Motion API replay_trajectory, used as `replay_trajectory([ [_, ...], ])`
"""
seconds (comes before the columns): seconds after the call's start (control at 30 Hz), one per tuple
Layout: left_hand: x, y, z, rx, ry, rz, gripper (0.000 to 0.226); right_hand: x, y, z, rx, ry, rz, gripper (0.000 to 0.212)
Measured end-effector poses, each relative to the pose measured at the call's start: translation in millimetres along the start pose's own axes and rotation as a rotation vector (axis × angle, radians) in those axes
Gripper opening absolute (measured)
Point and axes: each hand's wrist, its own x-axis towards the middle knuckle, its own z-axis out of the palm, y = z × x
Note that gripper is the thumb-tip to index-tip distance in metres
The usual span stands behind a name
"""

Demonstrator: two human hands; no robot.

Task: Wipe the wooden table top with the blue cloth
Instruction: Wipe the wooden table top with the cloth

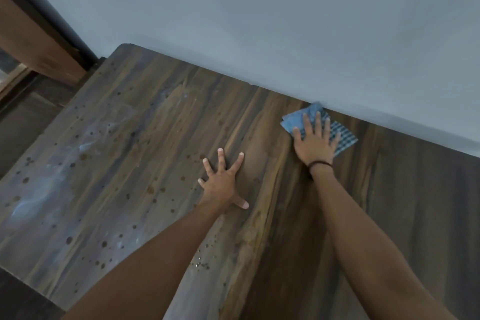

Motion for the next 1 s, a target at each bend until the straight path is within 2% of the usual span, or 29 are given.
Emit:
replay_trajectory([
  [0.03, 0.2, -0.7, 1.1, -0.003, 0.008, 0.007, 0.145, -0.4, -13.2, 1.9, 0.003, -0.010, 0.011, 0.062],
  [0.1, -1.3, -2.9, 2.6, -0.007, 0.027, 0.021, 0.144, -18.3, -29.7, 10.7, -0.013, -0.043, -0.122, 0.061],
  [0.17, -3.2, -8.4, 3.3, -0.018, 0.049, 0.048, 0.141, -51.9, -21.9, 18.0, -0.080, -0.071, -0.301, 0.060],
  [0.23, -7.0, -22.3, 0.8, -0.069, 0.060, 0.073, 0.140, -71.9, 2.4, 15.5, -0.123, -0.108, -0.359, 0.061],
  [0.33, -19.4, -56.9, -5.6, -0.064, 0.081, 0.052, 0.143, -62.1, 17.0, 5.7, -0.093, -0.109, -0.226, 0.061],
  [0.4, -29.7, -80.0, -7.6, -0.017, 0.070, 0.005, 0.143, -53.6, -1.0, 8.3, -0.012, -0.095, -0.094, 0.060],
  [0.47, -38.8, -97.9, -3.5, 0.011, 0.027, -0.031, 0.144, -65.2, -28.3, 21.0, -0.002, -0.088, -0.069, 0.060],
  [0.53, -44.4, -109.1, 2.7, 0.018, -0.023, -0.047, 0.145, -98.5, -43.6, 37.8, -0.043, -0.094, -0.228, 0.060],
  [0.63, -46.3, -115.5, 11.0, 0.013, 0.000, -0.033, 0.148, -157.6, -18.5, 50.5, -0.156, -0.148, -0.518, 0.057],
  [0.73, -46.0, -113.2, 8.0, 0.014, -0.010, -0.039, 0.148, -151.3, 24.8, 30.1, -0.224, -0.259, -0.708, 0.059],
  [0.77, -46.1, -112.9, 6.9, 0.016, -0.017, -0.043, 0.148, -137.4, 31.5, 22.0, -0.242, -0.278, -0.721, 0.059],
  [0.83, -45.7, -111.9, 5.0, 0.015, -0.035, -0.045, 0.148, -107.5, 27.8, 12.2, -0.162, -0.242, -0.577, 0.058],
  [0.93, -45.0, -113.3, 6.7, 0.013, -0.021, -0.034, 0.150, -96.5, -16.1, 26.6, -0.033, -0.071, -0.154, 0.059],
  [0.97, -45.4, -114.2, 7.4, 0.009, -0.012, -0.038, 0.150, -102.7, -33.6, 35.5, -0.026, -0.056, -0.098, 0.059],
  [1.0, -46.1, -114.7, 7.7, 0.008, -0.004, -0.041, 0.150, -114.3, -47.0, 43.5, -0.039, -0.063, -0.139, 0.059],
])
